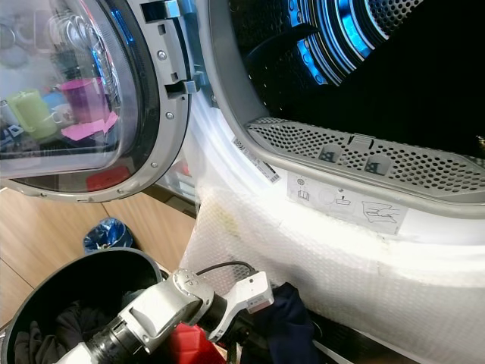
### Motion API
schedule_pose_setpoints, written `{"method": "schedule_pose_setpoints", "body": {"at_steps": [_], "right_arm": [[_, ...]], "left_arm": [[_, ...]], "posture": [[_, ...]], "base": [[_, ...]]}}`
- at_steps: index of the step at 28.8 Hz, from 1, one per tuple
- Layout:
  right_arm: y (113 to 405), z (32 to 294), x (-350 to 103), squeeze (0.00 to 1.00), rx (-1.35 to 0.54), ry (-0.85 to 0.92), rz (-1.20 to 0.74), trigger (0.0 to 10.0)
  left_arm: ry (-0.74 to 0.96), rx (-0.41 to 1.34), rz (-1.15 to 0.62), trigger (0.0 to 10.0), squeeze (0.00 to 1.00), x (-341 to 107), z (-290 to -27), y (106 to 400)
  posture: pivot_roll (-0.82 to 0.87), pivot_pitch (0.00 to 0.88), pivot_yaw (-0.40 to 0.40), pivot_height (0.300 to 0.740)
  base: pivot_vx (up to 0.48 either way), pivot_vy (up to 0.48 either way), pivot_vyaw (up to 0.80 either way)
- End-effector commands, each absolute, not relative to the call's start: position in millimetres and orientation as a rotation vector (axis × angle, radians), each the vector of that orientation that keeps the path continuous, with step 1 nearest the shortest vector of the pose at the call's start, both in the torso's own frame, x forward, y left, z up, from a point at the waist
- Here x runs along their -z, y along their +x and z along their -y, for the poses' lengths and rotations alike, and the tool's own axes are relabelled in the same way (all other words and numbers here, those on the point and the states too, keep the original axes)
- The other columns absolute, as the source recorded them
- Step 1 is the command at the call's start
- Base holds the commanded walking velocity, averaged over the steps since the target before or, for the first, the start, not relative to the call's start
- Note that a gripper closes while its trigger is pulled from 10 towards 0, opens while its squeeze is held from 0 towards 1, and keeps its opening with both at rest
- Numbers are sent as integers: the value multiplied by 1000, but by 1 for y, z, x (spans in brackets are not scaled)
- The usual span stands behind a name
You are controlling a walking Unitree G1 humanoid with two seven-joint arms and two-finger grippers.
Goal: Clothes washing
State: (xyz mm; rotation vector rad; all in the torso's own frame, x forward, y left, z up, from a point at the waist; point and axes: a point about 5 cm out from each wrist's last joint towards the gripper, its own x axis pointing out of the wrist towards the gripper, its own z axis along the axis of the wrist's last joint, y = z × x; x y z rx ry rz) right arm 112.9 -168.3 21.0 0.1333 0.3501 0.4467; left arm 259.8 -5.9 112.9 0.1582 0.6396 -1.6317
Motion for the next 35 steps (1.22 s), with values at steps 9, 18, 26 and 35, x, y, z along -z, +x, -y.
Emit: {"method": "schedule_pose_setpoints", "body": {"at_steps": [9,18,26,35], "right_arm": [[136,169,-27,0,-315,132,-272,10000],[135,156,-15,0,-407,132,-335,10000],[146,168,-15,0,-309,132,-304,10000],[151,165,-16,0,-320,164,-273,0]], "left_arm": [[123,1638,-615,0,0,-120,9,262],[119,1645,-605,0,0,-122,13,261],[121,1652,-607,0,0,-121,14,260],[128,1668,-610,0,0,-121,13,258]], "posture": [[-38,19,135,740],[-36,12,136,740],[-41,1,140,740],[-39,0,138,740]], "base": [[0,0,0],[0,0,0],[0,0,0],[0,0,0]]}}
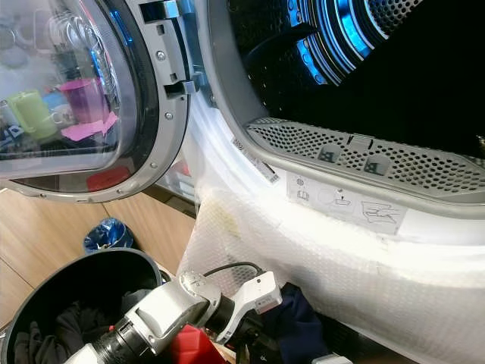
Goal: Clothes washing
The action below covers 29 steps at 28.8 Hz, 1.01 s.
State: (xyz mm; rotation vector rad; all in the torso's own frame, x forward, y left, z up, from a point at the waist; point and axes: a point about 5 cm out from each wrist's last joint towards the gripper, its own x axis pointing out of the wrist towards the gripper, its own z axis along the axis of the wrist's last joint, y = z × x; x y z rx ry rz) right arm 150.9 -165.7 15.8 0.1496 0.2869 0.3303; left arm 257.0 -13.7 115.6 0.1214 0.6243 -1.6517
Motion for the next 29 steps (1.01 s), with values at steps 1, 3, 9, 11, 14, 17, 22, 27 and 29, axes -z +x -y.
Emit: {"method": "schedule_pose_setpoints", "body": {"at_steps": [1,3,9,11,14,17,22,27,29], "right_arm": [[151,165,-16,0,-320,164,-273,0],[151,166,-15,0,-308,164,-273,0],[152,169,-14,0,-271,172,-253,0],[152,170,-14,0,-263,176,-252,0],[151,171,-14,0,-256,186,-248,0],[151,173,-15,0,-230,205,-226,0],[153,177,-18,0,-206,230,-191,0],[153,175,-18,0,-210,234,-188,0],[153,174,-17,0,-212,242,-184,0]], "left_arm": [[128,1668,-610,0,0,-121,13,258],[130,1671,-605,0,0,-121,13,257],[133,1676,-593,0,0,-123,11,259],[132,1676,-593,0,0,-123,11,259],[134,1676,-596,0,0,-122,10,259],[146,1694,-579,0,0,-122,10,257],[159,1693,-565,0,0,-122,10,258],[169,1714,-541,0,0,-123,10,258],[170,1732,-533,0,0,-123,10,255]], "posture": [[-39,0,138,740],[-40,0,138,740],[-38,0,142,740],[-39,0,143,740],[-40,0,145,740],[-53,0,146,740],[-54,0,148,740],[-54,0,149,740],[-56,0,151,740]], "base": [[0,0,0],[0,0,0],[0,0,0],[0,0,0],[0,0,0],[0,0,0],[0,0,0],[0,0,0],[0,0,0]]}}
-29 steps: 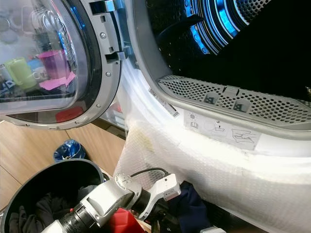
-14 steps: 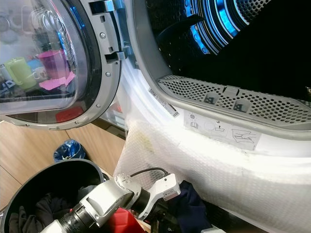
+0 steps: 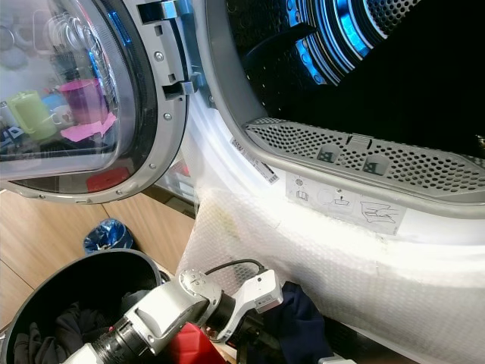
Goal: Clothes washing
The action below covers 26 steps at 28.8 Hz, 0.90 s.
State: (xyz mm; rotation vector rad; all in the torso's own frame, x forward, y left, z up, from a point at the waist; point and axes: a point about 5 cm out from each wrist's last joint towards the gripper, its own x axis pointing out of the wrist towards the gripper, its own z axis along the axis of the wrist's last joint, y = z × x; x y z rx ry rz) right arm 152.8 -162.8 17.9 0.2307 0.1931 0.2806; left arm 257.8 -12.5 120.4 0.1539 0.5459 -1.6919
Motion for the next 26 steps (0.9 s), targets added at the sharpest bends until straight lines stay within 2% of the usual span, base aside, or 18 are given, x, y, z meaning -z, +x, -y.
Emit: {"method": "schedule_pose_setpoints", "body": {"at_steps": [1,7,8,9,10,11,12,14,20,23,26], "right_arm": [[153,174,-18,0,-213,244,-183,0],[157,168,-18,0,-237,264,-172,0],[158,167,-18,0,-244,268,-170,0],[159,165,-18,0,-250,269,-169,0],[160,165,-18,0,-255,270,-169,0],[160,164,-18,0,-259,272,-168,0],[160,163,-17,0,-261,273,-168,0],[161,163,-17,0,-262,273,-169,0],[167,158,-17,0,-289,274,-167,0],[166,158,-15,0,-297,275,-174,0],[164,157,-13,0,-305,273,-184,0]], "left_arm": [[174,1740,-523,0,0,-123,10,255],[222,1798,-473,0,0,-121,7,250],[223,1812,-466,510,0,-121,5,249],[237,1826,-461,7020,0,-120,2,247],[247,1836,-458,7020,0,-119,1,246],[252,1848,-455,10000,0,-119,-1,245],[249,1860,-455,10000,0,-118,-2,244],[235,1875,-451,10000,1000,-119,-2,244],[231,1916,-456,10000,1000,-124,-14,245],[252,1900,-473,10000,1000,-125,-40,257],[286,1853,-492,10000,1000,-122,-53,267]], "posture": [[-56,0,151,740],[-47,0,149,740],[-50,0,151,740],[-50,0,151,740],[-50,0,151,740],[-50,0,150,740],[-50,0,150,740],[-48,0,148,740],[-48,0,149,740],[-34,0,155,740],[-34,0,155,740]], "base": [[0,0,0],[0,0,0],[0,0,0],[0,0,0],[0,0,0],[0,0,0],[0,0,0],[0,0,0],[0,0,0],[0,0,0],[0,0,0]]}}
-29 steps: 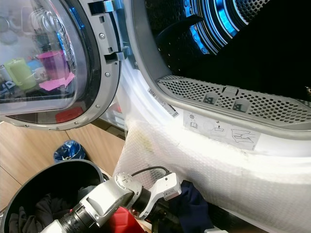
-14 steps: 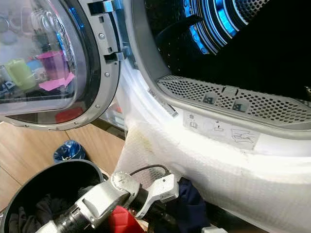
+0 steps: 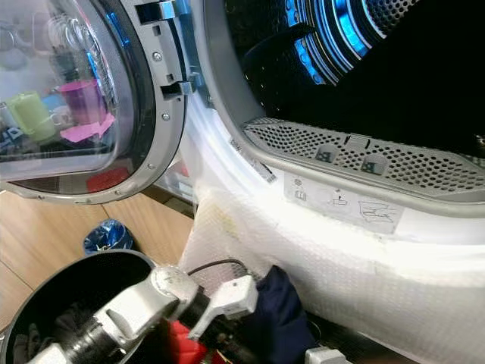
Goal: Clothes washing
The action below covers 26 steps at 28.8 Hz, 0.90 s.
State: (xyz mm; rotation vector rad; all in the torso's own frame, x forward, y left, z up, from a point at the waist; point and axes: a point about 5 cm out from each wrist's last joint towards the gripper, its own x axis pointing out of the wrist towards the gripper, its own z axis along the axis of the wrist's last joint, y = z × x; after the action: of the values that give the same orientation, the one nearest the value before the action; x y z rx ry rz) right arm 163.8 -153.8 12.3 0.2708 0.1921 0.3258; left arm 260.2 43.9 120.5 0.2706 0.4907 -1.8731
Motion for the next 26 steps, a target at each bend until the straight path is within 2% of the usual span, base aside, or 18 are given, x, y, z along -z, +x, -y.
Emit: {"method": "schedule_pose_setpoints", "body": {"at_steps": [1,5,9,11,17,21,24,26], "right_arm": [[163,157,-12,0,-309,270,-188,0],[161,159,-12,0,-306,271,-189,0],[152,166,-11,0,-303,267,-197,0],[147,169,-11,0,-307,267,-199,0],[136,170,-14,0,-362,273,-214,0],[126,174,-22,0,-399,285,-206,0],[122,171,-33,0,-461,292,-181,0],[120,170,-40,0,-501,287,-175,0]], "left_arm": [[335,1776,-514,10000,1000,-120,-68,279],[352,1721,-537,10000,1000,-121,-82,286],[416,1606,-589,10000,1000,-116,-114,294],[385,1540,-580,10000,1000,-117,-123,298],[330,1442,-518,10000,1000,-117,-134,302],[376,1334,-530,10000,1000,-99,-141,302],[399,1304,-494,10000,1000,-88,-137,299],[398,1302,-394,10000,1000,-89,-129,297]], "posture": [[-28,0,158,740],[-26,0,160,740],[-22,0,164,740],[-20,0,162,740],[-14,0,155,740],[4,0,145,740],[5,0,144,740],[-10,0,148,740]], "base": [[0,0,0],[0,0,0],[0,0,0],[0,0,0],[0,0,0],[0,0,0],[0,0,0],[0,0,0]]}}
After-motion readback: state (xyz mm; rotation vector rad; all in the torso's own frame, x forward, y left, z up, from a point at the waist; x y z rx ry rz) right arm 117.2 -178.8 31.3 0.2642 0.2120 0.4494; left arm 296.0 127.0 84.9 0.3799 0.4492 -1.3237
